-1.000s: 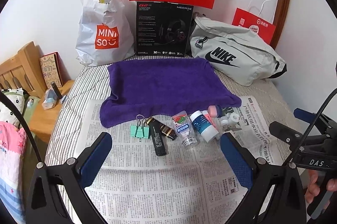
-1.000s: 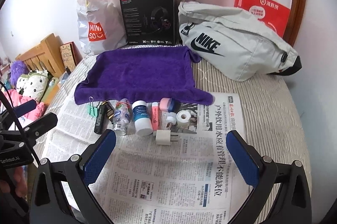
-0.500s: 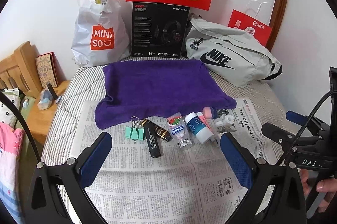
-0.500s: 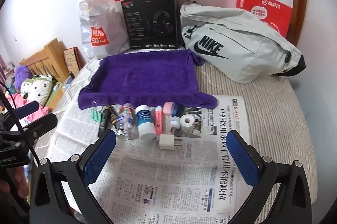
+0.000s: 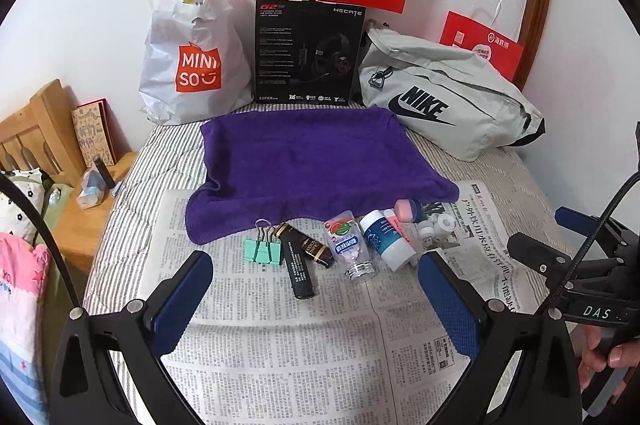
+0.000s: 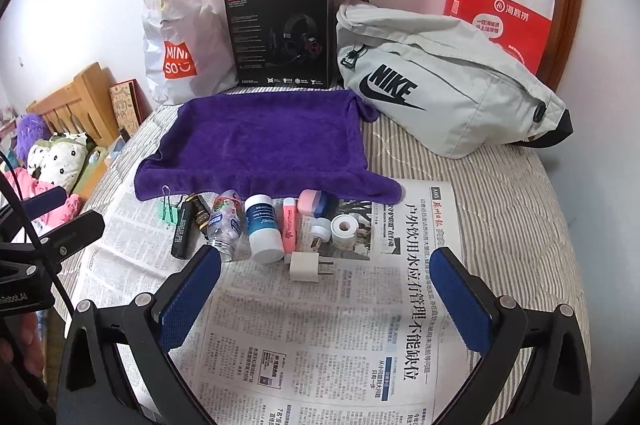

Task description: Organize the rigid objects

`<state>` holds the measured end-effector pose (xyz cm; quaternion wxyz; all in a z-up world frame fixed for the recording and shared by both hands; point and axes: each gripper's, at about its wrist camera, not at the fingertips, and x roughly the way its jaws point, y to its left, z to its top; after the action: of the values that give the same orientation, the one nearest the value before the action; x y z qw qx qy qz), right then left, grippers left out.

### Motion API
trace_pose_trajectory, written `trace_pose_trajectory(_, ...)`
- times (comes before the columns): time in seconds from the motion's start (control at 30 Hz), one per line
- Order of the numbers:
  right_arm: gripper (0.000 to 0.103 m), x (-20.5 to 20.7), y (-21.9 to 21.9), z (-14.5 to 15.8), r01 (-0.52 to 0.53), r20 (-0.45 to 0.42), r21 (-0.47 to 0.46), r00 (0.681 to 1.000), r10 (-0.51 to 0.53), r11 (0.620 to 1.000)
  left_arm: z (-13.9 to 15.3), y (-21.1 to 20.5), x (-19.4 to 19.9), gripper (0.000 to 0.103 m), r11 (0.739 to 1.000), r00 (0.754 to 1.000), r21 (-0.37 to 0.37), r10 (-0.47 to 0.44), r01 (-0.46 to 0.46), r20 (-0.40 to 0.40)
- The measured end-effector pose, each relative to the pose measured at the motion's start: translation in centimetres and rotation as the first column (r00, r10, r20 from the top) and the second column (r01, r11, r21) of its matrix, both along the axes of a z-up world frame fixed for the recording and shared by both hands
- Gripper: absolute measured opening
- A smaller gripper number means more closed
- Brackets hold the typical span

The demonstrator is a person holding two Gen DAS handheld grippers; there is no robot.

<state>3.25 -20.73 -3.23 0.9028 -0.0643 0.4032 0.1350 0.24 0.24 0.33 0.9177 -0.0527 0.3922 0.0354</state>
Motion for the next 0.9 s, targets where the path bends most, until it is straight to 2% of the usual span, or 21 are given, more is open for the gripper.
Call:
trace_pose_trajectory(0.73, 0.103, 0.0, -0.1, 0.1, -0.002, 0.004, 0.011, 1.000, 0.002, 1.000, -0.2, 0.6, 0.3, 0.103, 1.000, 1.000, -0.002, 0.004, -0.004, 0.000)
trace_pose_trajectory(0.9, 0.103, 0.6, -0.4, -0.3, 0.001, -0.005, 0.017, 1.000, -0.001, 1.000, -1.1, 1.1, 1.0, 0.103, 0.999, 1.000, 0.023, 0.027, -0.027, -0.014)
